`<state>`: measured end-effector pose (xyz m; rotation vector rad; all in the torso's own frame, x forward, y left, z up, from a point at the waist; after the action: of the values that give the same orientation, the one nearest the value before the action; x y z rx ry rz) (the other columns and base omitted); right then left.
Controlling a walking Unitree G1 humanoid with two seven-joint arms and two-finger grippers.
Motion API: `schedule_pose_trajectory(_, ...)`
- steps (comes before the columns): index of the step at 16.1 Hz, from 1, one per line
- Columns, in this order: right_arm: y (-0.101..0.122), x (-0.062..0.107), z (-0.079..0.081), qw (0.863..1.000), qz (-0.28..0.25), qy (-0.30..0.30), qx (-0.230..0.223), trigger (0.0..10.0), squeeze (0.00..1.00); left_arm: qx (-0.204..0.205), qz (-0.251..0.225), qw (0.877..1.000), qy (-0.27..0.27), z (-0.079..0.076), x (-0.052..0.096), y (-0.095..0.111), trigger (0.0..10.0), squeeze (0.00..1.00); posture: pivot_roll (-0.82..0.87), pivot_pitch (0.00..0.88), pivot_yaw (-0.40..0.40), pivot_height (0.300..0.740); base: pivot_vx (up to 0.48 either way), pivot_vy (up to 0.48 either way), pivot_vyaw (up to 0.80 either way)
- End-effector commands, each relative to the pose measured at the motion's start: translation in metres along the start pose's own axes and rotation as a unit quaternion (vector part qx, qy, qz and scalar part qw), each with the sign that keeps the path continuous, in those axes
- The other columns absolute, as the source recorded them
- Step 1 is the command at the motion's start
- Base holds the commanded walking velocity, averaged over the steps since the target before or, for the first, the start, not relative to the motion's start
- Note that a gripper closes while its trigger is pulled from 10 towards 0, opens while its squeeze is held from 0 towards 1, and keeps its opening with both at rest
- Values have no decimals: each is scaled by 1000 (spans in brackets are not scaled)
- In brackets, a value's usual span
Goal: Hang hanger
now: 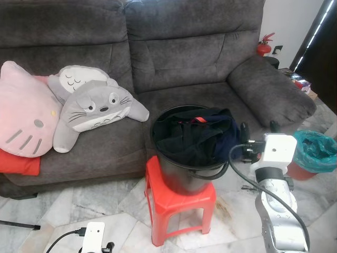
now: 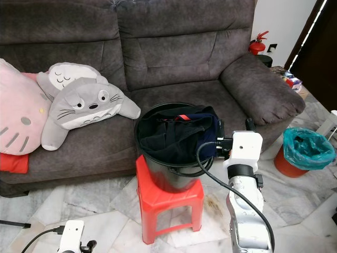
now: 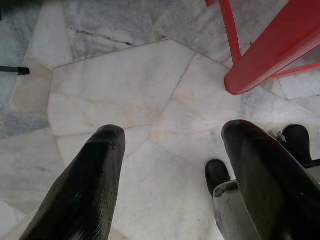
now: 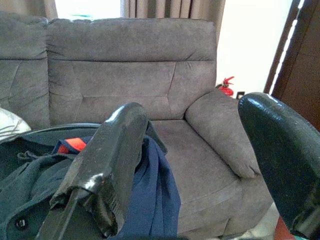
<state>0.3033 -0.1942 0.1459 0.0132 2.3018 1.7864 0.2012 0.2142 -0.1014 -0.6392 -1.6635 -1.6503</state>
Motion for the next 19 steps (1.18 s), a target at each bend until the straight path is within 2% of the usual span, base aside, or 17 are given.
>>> schedule_pose_trajectory(1,4,0,-5,1000,-2,-10,-3,10000,0,9,12,1000,0,1,1,-6,10000,0,-120,0,24,740,296,0,0)
schedule_pose_trajectory(11,-1,1,-12,999,14,-37,-19,10000,0,4,13,1000,-4,0,1,-7,10000,0,-113,0,23,740,308,0,-63)
schedule_pose_trajectory(13,-2,3,-12,999,16,-40,-21,10000,0,6,15,1000,-8,-1,1,-8,10000,0,-115,0,24,740,0,0,-700)
schedule_pose_trajectory(15,1,5,-14,999,9,-43,-19,10000,0,5,15,1000,-7,-1,1,-8,10000,0,-114,0,24,740,0,0,0)
schedule_pose_trajectory(17,2,10,-23,998,14,-57,-21,10000,0,4,16,1000,0,3,2,-9,10000,0,-122,0,27,740,0,0,0)
schedule_pose_trajectory(19,-7,19,-43,996,47,-75,18,10000,0,3,17,1000,4,6,2,-9,10000,0,-128,0,29,740,0,0,0)
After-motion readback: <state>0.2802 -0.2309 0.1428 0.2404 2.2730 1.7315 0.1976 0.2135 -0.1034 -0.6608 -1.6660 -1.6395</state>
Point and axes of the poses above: a point about 5 cm out from each wrist's last joint towards the gripper, its own x axis pointing back from the gripper into the wrist, its own y axis along the axis of the wrist's last joint, z = x × y, the point moved 3 cm from there along -x, pointing out of the wrist towards the gripper, and after that the axes turned 7 degrees about x, right-handed, at the moved point
